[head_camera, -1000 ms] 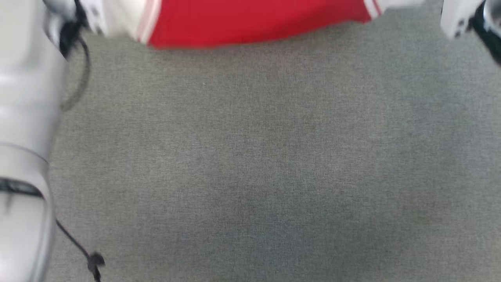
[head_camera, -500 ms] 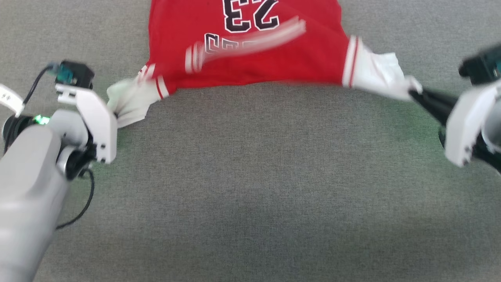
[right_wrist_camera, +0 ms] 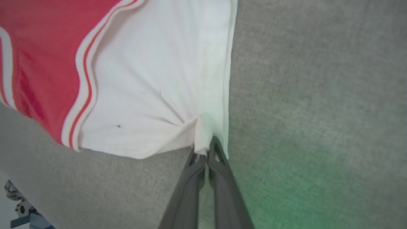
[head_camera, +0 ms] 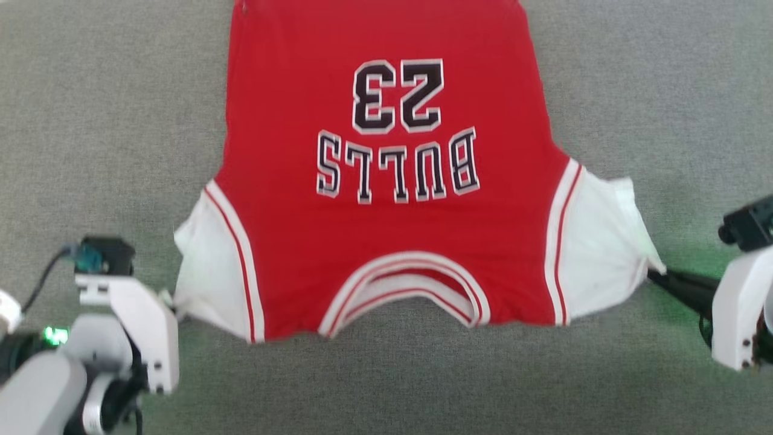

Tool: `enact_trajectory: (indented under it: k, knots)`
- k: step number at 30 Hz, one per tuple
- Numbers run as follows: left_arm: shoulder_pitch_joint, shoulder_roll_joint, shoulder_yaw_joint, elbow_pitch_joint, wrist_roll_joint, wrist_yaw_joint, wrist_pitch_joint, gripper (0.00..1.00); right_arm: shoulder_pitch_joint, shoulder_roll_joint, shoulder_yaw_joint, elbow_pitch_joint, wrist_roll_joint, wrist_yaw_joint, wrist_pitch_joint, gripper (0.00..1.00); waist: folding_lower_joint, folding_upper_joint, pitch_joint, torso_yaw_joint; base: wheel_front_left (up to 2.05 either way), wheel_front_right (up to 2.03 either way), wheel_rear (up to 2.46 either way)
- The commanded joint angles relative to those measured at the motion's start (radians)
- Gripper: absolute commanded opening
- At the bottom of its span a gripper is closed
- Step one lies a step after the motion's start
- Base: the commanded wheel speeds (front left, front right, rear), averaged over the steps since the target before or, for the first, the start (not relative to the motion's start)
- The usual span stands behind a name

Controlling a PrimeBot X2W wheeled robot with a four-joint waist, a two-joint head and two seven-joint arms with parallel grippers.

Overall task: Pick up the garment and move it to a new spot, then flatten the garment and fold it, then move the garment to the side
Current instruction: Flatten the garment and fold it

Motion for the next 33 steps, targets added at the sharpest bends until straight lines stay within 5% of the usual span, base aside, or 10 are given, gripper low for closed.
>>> enact_trajectory:
  k: [1,10,14,19,20,21,33]
  knots:
    - [0.082,-0.012,-0.036,0.024,-0.013,0.011,0.039,0.0,0.043,-0.005,0.017,0.008,0.006,-0.001,0.023,0.0,0.0,-0.0001,-0.001,0.0,0.0,0.0,0.0]
    - [0.259,0.062,-0.011,-0.182,-0.049,0.167,0.114,0.0,0.209,-0.069,0.022,-0.077,0.081,-0.003,0.151,0.0,0.0,-0.0001,-0.008,0.004,0.0,0.0,0.0]
    - [0.273,0.068,-0.007,-0.227,-0.025,0.188,0.088,0.0,0.272,-0.092,0.001,-0.094,0.092,-0.004,0.172,0.0,0.0,-0.0001,-0.01,0.009,0.0,0.0,0.0]
    - [0.239,0.021,-0.011,-0.222,0.001,0.168,0.015,0.0,0.306,-0.039,-0.043,-0.054,0.035,-0.007,0.139,0.0,0.0,-0.0001,-0.005,0.01,0.0,0.0,0.0]
    - [0.228,0.014,-0.015,-0.218,0.011,0.16,0.0,0.0,0.306,-0.025,-0.054,-0.042,0.012,-0.008,0.133,0.11,0.0,-0.0001,-0.005,0.009,0.0,0.0,0.0]
    - [0.217,0.004,-0.017,-0.214,0.014,0.153,-0.013,0.0,0.304,-0.009,-0.073,-0.03,0.002,-0.009,0.123,0.98,0.0,-0.0001,-0.005,0.008,0.0,0.0,0.0]
    - [0.144,-0.078,-0.042,-0.173,0.029,0.098,-0.093,0.0,0.227,0.044,-0.464,-0.161,-0.165,0.0,0.069,1.0,0.0,-0.0001,0.027,0.042,0.0,0.0,0.0]
